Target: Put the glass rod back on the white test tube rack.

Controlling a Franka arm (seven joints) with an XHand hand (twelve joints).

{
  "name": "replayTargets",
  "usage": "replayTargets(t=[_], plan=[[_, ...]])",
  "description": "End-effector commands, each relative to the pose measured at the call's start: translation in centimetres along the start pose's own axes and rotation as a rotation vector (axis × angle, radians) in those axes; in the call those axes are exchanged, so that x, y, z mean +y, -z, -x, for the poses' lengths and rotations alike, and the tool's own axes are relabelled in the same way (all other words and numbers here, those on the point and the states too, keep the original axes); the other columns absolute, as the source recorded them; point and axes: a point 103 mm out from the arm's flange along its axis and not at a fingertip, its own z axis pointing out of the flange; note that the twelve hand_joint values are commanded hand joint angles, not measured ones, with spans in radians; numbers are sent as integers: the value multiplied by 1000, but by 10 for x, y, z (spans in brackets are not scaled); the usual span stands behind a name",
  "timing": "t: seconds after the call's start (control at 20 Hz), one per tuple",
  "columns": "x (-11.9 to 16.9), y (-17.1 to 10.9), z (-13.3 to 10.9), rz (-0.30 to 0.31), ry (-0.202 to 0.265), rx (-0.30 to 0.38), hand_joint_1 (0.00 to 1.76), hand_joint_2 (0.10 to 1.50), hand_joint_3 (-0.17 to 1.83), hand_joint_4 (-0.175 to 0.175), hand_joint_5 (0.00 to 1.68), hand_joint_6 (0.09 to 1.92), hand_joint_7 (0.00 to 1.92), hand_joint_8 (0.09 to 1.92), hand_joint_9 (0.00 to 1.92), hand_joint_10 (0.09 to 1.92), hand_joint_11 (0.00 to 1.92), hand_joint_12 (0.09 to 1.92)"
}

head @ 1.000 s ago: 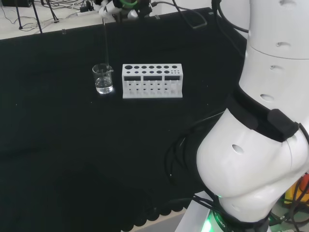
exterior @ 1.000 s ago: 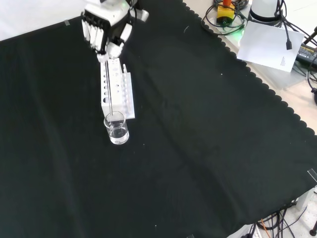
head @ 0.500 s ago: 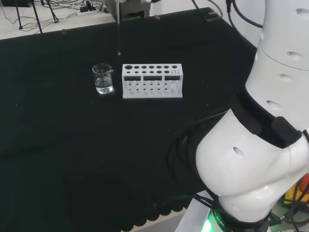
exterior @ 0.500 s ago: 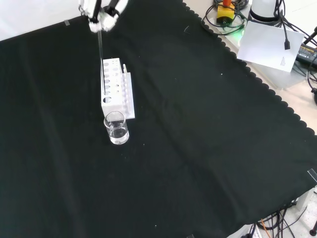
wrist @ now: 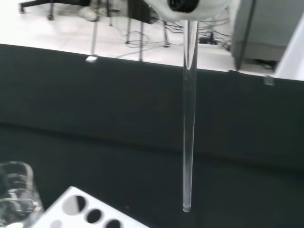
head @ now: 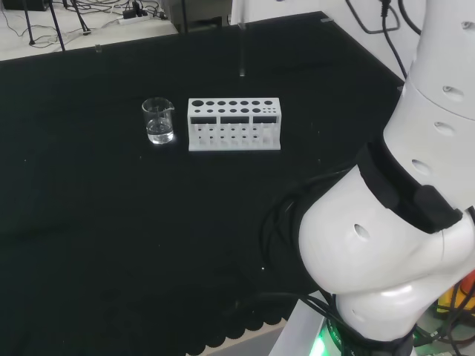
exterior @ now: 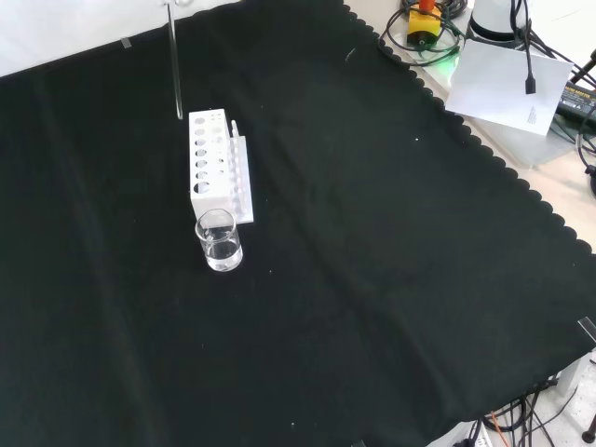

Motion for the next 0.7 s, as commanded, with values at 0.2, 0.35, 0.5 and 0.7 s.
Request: replayTargets(t=[0.2, 0.35, 0.5, 0.7], plan=[[-32, -12, 43, -25, -87, -14, 1293, 1077, 0, -175, 1109, 476, 1075, 1174, 1553, 945, 1391, 1170], [-37, -19, 42, -34, -89, -12, 1293, 1077, 0, -175, 1109, 476, 1075, 1174, 1554, 945, 1391, 1170], [-38, -25, 38, -42, -88, -11, 1293, 1077, 0, -175, 1109, 476, 1075, 1174, 1554, 945, 1391, 1170], [-37, -33, 25, -55, -72, -11, 1293, 1077, 0, -175, 1109, 476, 1075, 1173, 1554, 945, 1390, 1169]])
